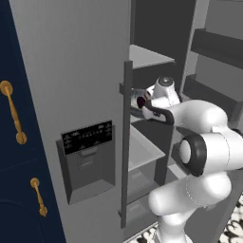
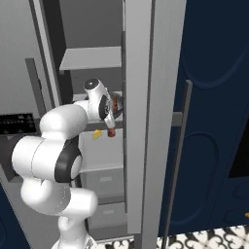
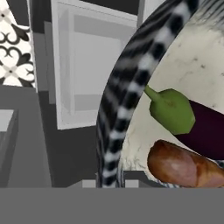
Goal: Pick the chicken drumstick and eggplant from their plates and place them in the bowl. Then put the bowl in the fridge.
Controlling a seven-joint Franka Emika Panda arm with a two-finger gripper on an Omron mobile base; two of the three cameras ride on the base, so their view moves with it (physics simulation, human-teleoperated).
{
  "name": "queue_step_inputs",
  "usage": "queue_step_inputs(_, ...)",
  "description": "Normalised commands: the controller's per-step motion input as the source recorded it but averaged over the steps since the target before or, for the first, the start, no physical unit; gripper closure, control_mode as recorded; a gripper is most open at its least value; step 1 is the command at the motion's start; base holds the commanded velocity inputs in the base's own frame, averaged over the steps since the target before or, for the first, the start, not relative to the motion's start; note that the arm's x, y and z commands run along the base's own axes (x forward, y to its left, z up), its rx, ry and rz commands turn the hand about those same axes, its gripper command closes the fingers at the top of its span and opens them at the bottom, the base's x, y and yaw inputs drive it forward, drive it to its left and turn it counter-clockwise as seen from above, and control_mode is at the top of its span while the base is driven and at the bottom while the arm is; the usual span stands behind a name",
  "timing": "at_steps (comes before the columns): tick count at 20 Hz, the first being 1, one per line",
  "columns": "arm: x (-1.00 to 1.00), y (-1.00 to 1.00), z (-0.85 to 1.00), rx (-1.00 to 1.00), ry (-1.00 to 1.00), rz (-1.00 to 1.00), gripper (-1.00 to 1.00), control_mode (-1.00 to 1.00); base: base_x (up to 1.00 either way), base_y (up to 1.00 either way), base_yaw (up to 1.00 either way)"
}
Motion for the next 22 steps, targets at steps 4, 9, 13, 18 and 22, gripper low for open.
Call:
queue_step_inputs(4,0.64,0.01,-0.22,0.00,0.02,0.00,1.00,-1.00,0.00,0.00,0.00)
queue_step_inputs(9,0.50,0.12,-0.28,0.00,0.01,0.00,1.00,-1.00,0.00,0.00,0.00)
queue_step_inputs(13,-0.05,0.15,-0.04,0.00,-0.02,0.00,-1.00,-1.00,0.00,0.00,0.00)
queue_step_inputs(18,-0.60,-0.03,0.02,0.02,-0.16,0.00,-1.00,-1.00,0.00,0.00,0.00)
queue_step_inputs(22,-0.86,0.00,0.36,0.04,-0.33,0.01,-1.00,-1.00,0.00,0.00,0.00)
